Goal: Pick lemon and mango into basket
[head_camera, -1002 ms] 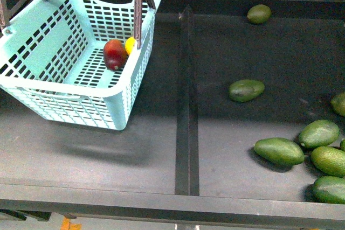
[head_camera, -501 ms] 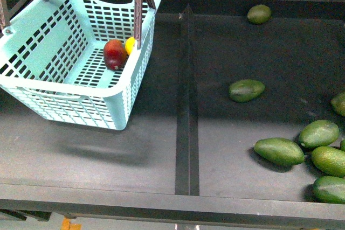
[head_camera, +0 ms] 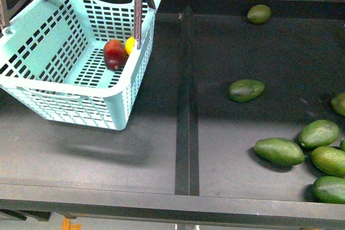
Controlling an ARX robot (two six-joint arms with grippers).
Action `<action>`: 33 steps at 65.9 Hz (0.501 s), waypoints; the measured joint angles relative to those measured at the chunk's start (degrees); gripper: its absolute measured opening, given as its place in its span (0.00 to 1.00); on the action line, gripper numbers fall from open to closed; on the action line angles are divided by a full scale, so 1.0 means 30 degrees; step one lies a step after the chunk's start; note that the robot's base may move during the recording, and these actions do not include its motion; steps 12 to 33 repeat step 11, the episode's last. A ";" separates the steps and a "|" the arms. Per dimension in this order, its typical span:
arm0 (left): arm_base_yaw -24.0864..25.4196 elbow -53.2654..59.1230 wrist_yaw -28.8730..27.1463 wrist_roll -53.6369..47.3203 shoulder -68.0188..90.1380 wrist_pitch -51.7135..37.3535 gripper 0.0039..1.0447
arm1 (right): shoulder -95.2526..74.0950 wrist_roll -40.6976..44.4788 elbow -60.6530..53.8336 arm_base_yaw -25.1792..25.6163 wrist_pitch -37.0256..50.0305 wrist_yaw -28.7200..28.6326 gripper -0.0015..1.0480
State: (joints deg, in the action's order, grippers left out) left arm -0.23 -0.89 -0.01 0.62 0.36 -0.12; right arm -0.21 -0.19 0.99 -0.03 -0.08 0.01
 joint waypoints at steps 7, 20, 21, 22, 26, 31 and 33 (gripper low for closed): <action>0.0000 0.0000 0.0000 0.0000 0.0000 0.0000 0.89 | 0.0000 0.0007 0.0000 0.0000 0.0000 0.0000 0.92; 0.0000 0.0000 0.0000 -0.0029 0.0000 0.0000 0.93 | 0.0000 0.0000 0.0000 0.0000 0.0000 0.0000 0.92; 0.0000 0.0000 0.0000 -0.0029 0.0000 0.0000 0.93 | 0.0000 0.0000 0.0000 0.0000 0.0000 0.0000 0.92; 0.0000 0.0000 0.0000 -0.0029 0.0000 0.0000 0.93 | 0.0000 0.0000 0.0000 0.0000 0.0000 0.0000 0.92; 0.0000 0.0000 0.0000 -0.0029 0.0000 0.0000 0.93 | 0.0000 0.0000 0.0000 0.0000 0.0000 0.0000 0.92; 0.0000 0.0000 0.0000 -0.0029 0.0000 0.0000 0.93 | 0.0000 0.0000 0.0000 0.0000 0.0000 0.0000 0.92; 0.0000 0.0000 0.0000 -0.0029 0.0000 0.0000 0.93 | 0.0000 0.0000 0.0000 0.0000 0.0000 0.0000 0.92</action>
